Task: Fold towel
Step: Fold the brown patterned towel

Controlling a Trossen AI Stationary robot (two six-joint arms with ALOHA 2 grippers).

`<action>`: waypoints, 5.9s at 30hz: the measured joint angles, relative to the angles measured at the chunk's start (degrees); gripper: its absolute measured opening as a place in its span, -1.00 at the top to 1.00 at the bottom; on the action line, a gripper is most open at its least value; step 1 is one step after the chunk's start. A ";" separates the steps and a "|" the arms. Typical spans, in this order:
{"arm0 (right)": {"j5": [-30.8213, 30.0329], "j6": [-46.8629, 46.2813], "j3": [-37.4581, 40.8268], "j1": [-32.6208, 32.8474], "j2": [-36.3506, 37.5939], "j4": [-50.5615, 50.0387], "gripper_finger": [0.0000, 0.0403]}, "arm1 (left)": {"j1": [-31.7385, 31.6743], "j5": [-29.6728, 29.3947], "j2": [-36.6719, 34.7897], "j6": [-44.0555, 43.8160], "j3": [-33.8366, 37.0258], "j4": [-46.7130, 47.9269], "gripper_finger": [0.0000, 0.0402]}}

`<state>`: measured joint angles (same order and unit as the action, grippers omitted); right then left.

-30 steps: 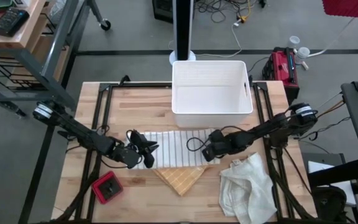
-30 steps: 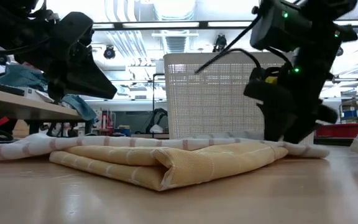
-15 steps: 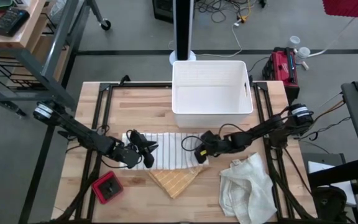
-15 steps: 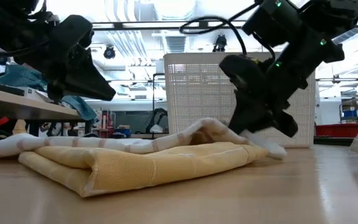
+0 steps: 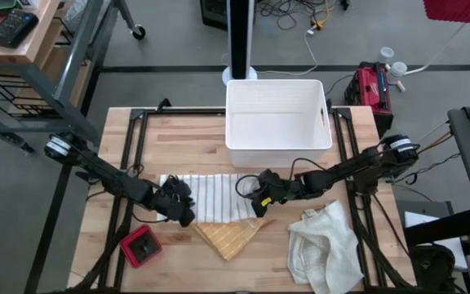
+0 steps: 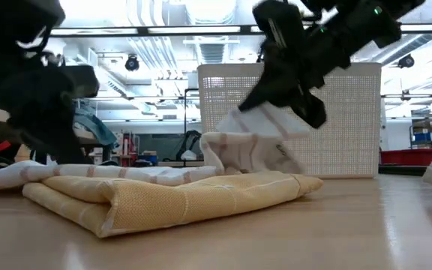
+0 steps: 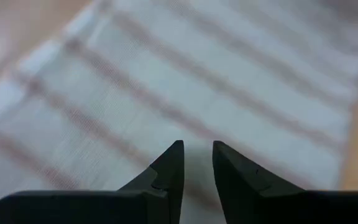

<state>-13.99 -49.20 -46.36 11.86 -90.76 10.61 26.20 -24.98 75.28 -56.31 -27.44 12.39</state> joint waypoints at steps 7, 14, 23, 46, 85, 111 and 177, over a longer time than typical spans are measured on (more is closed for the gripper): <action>0.97 6.20 -5.56 -0.10 -0.13 -0.03 0.97 | -0.14 0.76 2.88 0.86 0.00 -1.82 0.63; 1.27 10.42 -10.93 -1.07 -0.15 -2.18 0.97 | -0.38 1.58 5.43 11.52 0.02 -13.45 0.63; 0.91 8.97 -16.84 -1.36 -2.09 -22.03 0.97 | -1.70 0.02 5.93 13.00 -0.80 -14.30 0.63; 2.65 0.92 -9.63 -4.44 -4.59 -43.80 -0.09 | -1.92 -1.61 5.86 13.77 -0.27 -13.50 0.63; 8.24 -5.00 14.77 -6.49 -4.77 12.33 0.04 | -2.03 -5.97 5.84 12.33 -0.27 -13.89 0.63; 7.06 -0.33 13.69 -4.15 -0.24 19.58 0.97 | -2.09 -12.80 3.19 16.08 -3.85 -12.08 0.63; 14.03 24.05 -86.77 -8.61 -53.68 -36.17 -0.12 | 45.05 -65.08 -14.12 8.48 -12.16 10.38 1.00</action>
<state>0.03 -25.14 -133.14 3.25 -144.44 -25.55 71.24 -90.06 61.17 -47.83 -39.59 22.76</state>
